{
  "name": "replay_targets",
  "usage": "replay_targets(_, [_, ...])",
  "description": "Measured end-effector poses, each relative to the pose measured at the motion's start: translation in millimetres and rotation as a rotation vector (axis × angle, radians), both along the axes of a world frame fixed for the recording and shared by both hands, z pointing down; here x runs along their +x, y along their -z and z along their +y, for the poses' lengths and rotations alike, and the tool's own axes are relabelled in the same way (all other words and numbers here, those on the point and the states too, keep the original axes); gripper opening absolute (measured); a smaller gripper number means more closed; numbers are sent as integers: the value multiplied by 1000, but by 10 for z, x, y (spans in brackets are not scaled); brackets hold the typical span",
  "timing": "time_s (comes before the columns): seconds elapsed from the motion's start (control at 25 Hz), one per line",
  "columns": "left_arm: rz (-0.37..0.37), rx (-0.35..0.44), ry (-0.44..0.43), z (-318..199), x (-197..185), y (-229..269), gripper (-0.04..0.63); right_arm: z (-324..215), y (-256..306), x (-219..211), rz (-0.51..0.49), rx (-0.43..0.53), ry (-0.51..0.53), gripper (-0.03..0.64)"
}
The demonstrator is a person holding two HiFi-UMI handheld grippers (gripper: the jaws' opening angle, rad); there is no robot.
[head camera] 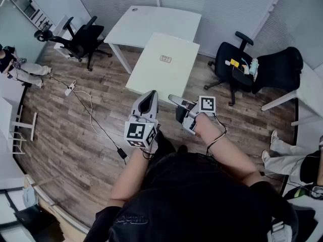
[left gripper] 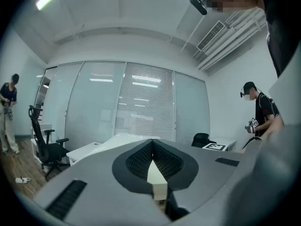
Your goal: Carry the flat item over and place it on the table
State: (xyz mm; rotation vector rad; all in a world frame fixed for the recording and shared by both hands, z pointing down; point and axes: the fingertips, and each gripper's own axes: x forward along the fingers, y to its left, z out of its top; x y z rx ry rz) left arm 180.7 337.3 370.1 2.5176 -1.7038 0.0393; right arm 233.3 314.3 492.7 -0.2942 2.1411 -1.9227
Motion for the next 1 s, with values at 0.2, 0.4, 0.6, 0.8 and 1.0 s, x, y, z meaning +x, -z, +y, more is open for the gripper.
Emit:
replay_targets(0.2, [7,7,-2,-93,2,-11,14,-60,-28,-2,-9,-4,3,291])
replay_targets(0.4, [-4,15,-14,-202,-37,-24,14,-163,-72,-20,2,2,1,291])
replay_targets(0.6, [3,6,-12,-302,-163,-56,14,-267,-37,-151,-10,4,2,291])
replay_targets(0.8, [18,-3,-13,-500,-370,-96,14,-457,-47,-319,-16,-14,-11,291])
replay_targets(1.0, [33,-10,-31,-769,-613,-136,14,-686,-147,-557,1,-28,-28,291])
